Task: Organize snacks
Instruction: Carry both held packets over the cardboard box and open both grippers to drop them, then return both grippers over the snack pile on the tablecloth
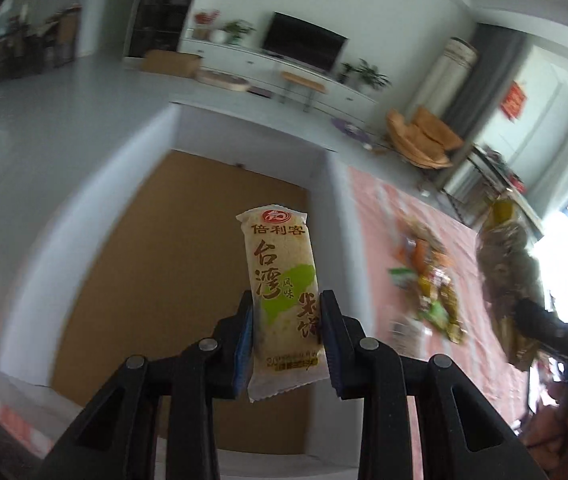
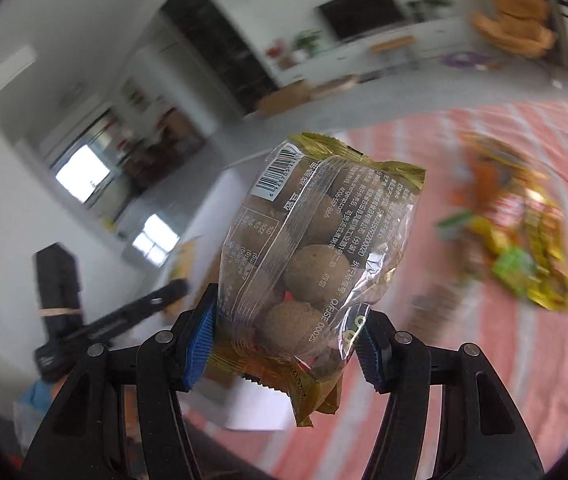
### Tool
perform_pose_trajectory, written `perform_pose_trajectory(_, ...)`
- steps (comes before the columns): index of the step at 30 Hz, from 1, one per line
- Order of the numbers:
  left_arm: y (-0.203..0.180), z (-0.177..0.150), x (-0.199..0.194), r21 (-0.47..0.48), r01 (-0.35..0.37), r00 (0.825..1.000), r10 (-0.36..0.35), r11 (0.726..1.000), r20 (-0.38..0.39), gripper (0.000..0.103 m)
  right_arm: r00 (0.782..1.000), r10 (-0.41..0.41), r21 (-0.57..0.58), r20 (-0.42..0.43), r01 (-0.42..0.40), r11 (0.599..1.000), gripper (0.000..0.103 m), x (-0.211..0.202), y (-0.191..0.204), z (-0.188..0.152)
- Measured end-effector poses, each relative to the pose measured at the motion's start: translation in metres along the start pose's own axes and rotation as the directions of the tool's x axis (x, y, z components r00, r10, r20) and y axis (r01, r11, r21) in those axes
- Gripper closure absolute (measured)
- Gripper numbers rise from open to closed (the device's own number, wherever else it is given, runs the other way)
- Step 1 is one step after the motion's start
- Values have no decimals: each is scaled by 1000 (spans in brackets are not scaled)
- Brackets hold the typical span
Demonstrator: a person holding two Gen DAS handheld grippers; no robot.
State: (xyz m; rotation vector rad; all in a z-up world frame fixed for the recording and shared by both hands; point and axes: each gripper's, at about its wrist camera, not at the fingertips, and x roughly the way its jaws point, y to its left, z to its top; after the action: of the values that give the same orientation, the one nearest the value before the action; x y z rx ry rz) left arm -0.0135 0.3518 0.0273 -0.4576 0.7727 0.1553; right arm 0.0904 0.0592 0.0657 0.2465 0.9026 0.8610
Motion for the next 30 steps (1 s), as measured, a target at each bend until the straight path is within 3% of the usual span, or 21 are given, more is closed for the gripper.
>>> perform_pose_trajectory(1, 10, 0, -2, -10, -40, 999, 40, 999, 6, 72, 999, 28, -20, -19, -28, 999, 39, 13, 14, 4)
perform_pose_trajectory(3, 25, -3, -2, -44, -121, 993, 121, 992, 6, 60, 995, 76, -59, -64, -80, 995, 29, 44, 40, 8)
perform_pose_trajectory(5, 37, -6, 2, -83, -159, 987, 158, 984, -12, 20, 986, 92, -99, -136, -106, 989, 19, 76, 55, 9)
perform_pose_trajectory(7, 43, -13, 3, -105, -171, 985, 172, 980, 1, 18, 981, 77, -101, -178, -96, 990, 19, 95, 56, 7)
perform_pose_trajectory(10, 34, -21, 8, -85, -180, 984, 180, 980, 2, 18, 984, 73, -77, -162, -86, 993, 19, 94, 40, 2)
perform_pose_trajectory(13, 5, -24, 12, -19, -120, 993, 120, 993, 19, 18, 996, -22, -74, -91, 15, 997, 19, 73, 7, -9)
perform_pose_trajectory(15, -29, -26, 17, 52, -47, 999, 46, 998, 17, 18, 988, -152, -64, -25, 150, 987, 19, 55, -28, -22)
perform_pose_trajectory(17, -73, -41, 25, 135, 52, 999, -51, 989, -16, 17, 951, -310, -33, 6, 310, 950, 19, 42, -73, -37)
perform_pose_trajectory(20, -137, -72, 44, 243, 209, 976, -185, 947, -116, 17, 848, -529, 56, -16, 529, 847, 19, 21, -147, -66)
perform_pose_trajectory(23, -189, -108, 85, 318, 282, 948, -214, 905, -234, 17, 770, -636, 167, -48, 634, 755, 19, -4, -203, -91)
perform_pose_trajectory(24, -199, -118, 99, 328, 288, 946, -213, 900, -245, 17, 749, -660, 195, -58, 657, 729, 19, -11, -217, -97)
perform_pose_trajectory(26, -207, -133, 123, 351, 251, 957, -177, 902, -229, 17, 710, -700, 230, -73, 695, 681, 19, -21, -237, -102)
perform_pose_trajectory(28, -207, -141, 152, 379, 176, 973, -100, 908, -210, 17, 690, -720, 234, -76, 714, 660, 19, -31, -237, -110)
perform_pose_trajectory(30, -210, -142, 170, 391, 143, 977, -66, 909, -202, 17, 673, -735, 223, -83, 732, 645, 19, -31, -246, -112)
